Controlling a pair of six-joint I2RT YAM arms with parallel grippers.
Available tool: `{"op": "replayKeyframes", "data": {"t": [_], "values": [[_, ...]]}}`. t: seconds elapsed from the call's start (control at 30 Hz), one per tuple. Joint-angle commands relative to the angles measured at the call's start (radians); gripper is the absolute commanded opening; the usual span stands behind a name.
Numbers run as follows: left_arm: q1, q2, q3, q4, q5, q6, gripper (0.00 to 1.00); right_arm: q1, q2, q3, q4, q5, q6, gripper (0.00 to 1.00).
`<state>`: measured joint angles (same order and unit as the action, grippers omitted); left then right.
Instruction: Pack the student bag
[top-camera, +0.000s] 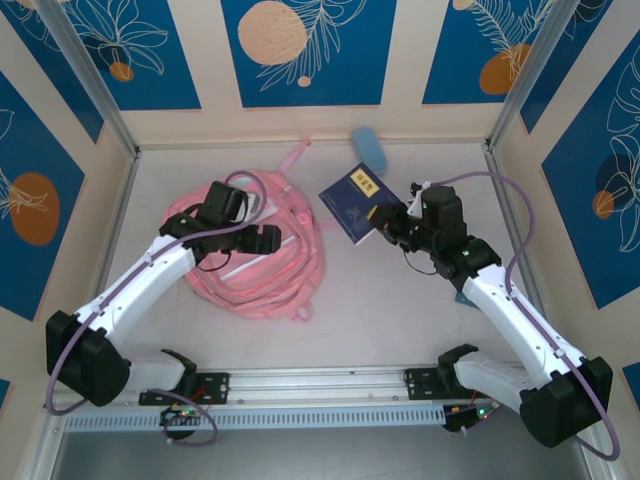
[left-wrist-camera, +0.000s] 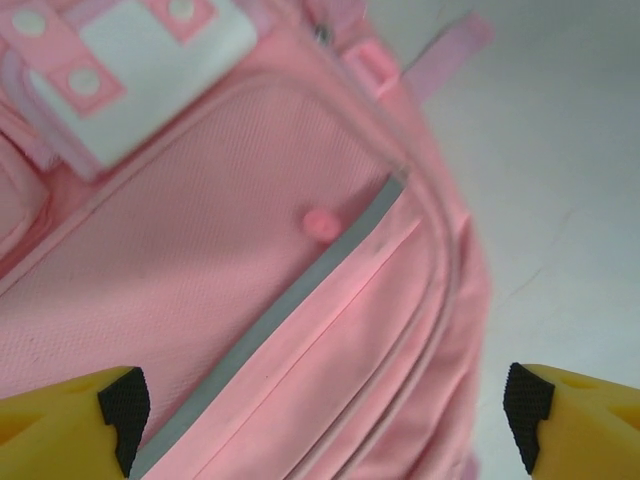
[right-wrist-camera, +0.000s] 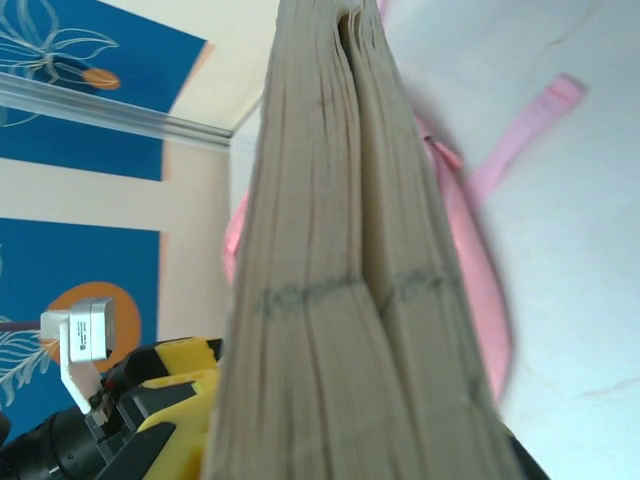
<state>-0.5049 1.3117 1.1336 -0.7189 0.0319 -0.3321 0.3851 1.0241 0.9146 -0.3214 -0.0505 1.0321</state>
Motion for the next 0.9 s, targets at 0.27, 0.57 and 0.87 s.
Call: {"op": "replayKeyframes", "data": {"t": [0.27,0.57,0.87], "values": [[-0.178,0.198,0.106,-0.212,-0.200,0.236,0.72,-0.060,-0.040,-0.027,-0.056,-0.007,-0.036,0.00],[-0.229,0.371,0.182,-0.257,-0.293,0.271,0.56,-0.070,-0.038,-0.049,-0.051,-0.027,-0.026,0.00],[-0.243,0.452,0.224,-0.273,-0.286,0.281,0.53,-0.090,-0.055,-0.066,-0.051,-0.038,-0.021,0.00]]}}
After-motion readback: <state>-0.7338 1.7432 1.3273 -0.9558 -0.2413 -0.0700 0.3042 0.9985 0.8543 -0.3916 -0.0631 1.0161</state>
